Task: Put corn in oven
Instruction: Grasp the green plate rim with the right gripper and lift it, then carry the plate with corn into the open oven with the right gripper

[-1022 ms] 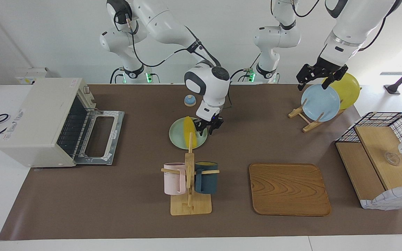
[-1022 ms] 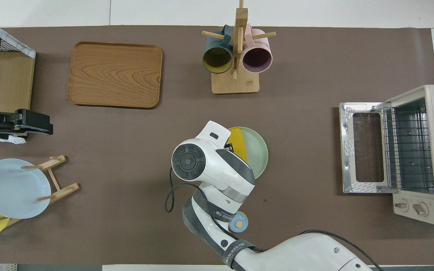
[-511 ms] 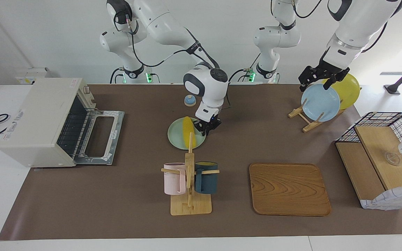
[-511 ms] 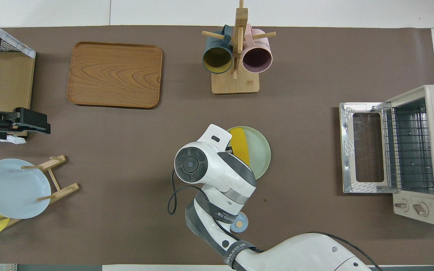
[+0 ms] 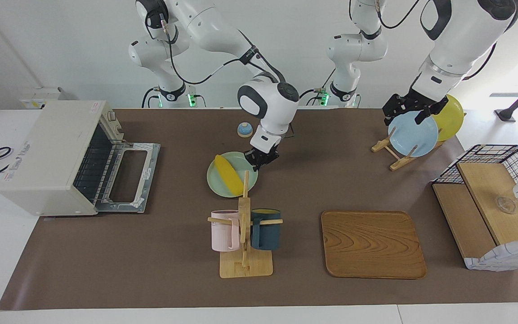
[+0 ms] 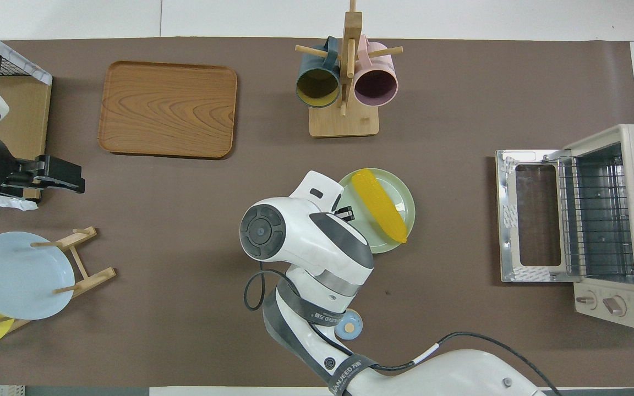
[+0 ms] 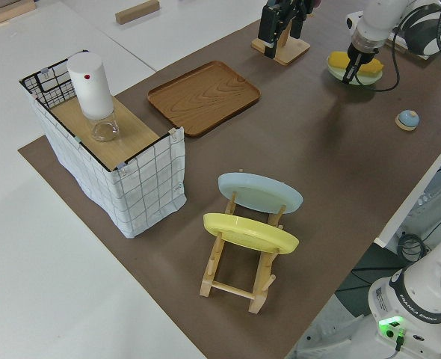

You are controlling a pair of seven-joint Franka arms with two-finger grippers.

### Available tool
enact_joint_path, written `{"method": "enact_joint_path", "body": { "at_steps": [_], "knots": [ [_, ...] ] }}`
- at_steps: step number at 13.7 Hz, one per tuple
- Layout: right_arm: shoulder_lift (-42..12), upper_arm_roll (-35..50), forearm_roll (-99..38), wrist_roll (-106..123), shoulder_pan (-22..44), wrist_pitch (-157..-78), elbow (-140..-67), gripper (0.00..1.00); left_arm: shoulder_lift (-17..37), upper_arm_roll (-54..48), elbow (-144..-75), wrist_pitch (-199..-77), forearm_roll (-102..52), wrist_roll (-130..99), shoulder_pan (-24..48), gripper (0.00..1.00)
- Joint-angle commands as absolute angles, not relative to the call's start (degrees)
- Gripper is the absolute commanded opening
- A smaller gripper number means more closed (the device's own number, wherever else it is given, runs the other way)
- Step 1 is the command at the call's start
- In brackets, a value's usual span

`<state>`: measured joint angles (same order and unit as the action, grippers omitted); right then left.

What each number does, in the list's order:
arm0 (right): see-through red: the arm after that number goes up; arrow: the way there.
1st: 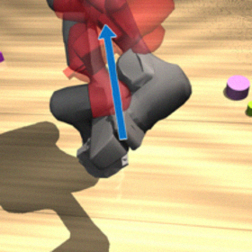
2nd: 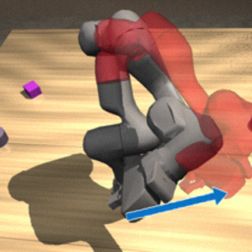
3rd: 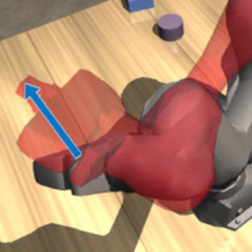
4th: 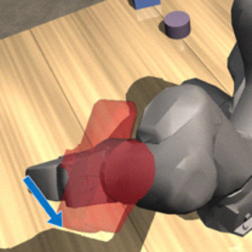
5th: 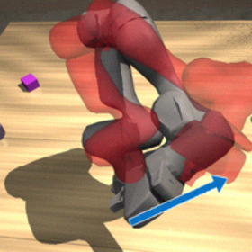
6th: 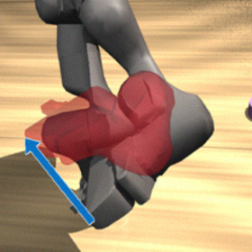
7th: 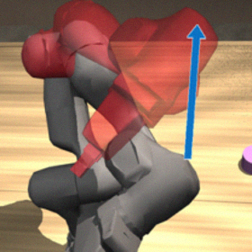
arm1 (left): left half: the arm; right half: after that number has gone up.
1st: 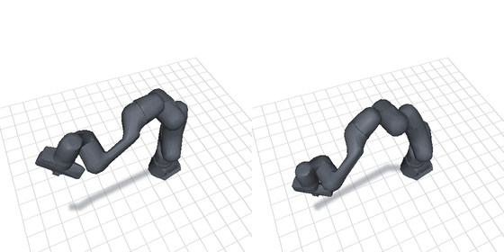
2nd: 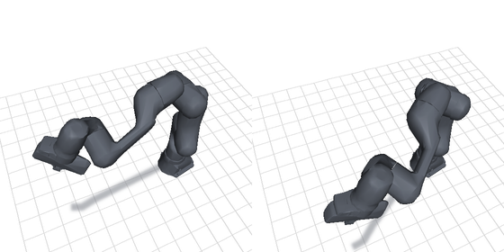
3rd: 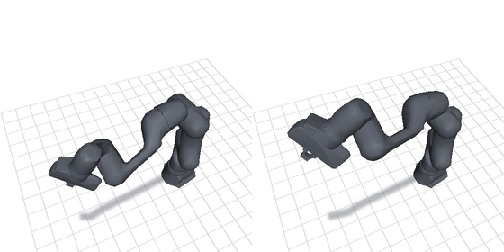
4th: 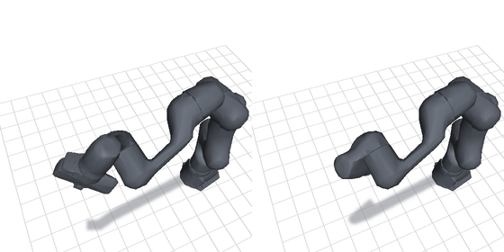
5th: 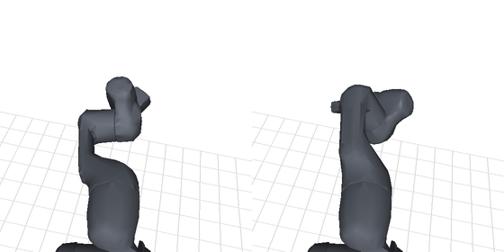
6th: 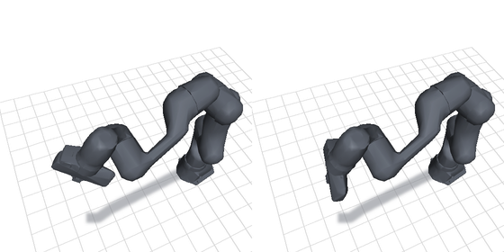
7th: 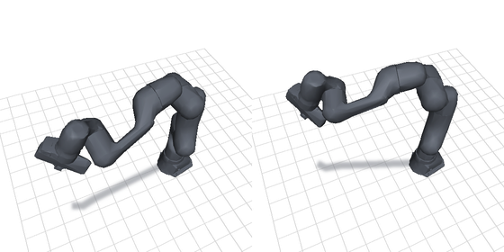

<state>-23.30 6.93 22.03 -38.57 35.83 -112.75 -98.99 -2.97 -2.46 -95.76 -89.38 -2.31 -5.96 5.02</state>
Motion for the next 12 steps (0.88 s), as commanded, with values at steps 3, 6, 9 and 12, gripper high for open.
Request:
{"method": "enact_joint_path", "body": {
  "at_steps": [3, 6, 9, 12],
  "knots": [
    [-13.13, 7.38, 23.64, -30.96, 28.67, -105.12, -103.42, 0.0, -2.73, -2.37, -96.51, -93.16, -1.76, -5.27, 4.75, 1.0],
    [-7.83, 7.38, 23.38, -24.1, 21.39, -105.03, -109.23, 0.0, -1.84, -2.46, -96.06, -96.05, -1.23, -4.05, 4.57, 1.0],
    [-5.28, 7.38, 23.12, -19.78, 15.49, -105.47, -113.98, 0.0, -3.77, -2.64, -97.99, -96.07, -1.23, -4.39, 5.18, 1.0],
    [-5.1, 7.38, 23.12, -16.63, 10.56, -105.82, -115.22, 0.0, -3.87, -2.81, -98.0, -93.87, -1.23, -4.4, 4.66, 1.0]
  ]
}}
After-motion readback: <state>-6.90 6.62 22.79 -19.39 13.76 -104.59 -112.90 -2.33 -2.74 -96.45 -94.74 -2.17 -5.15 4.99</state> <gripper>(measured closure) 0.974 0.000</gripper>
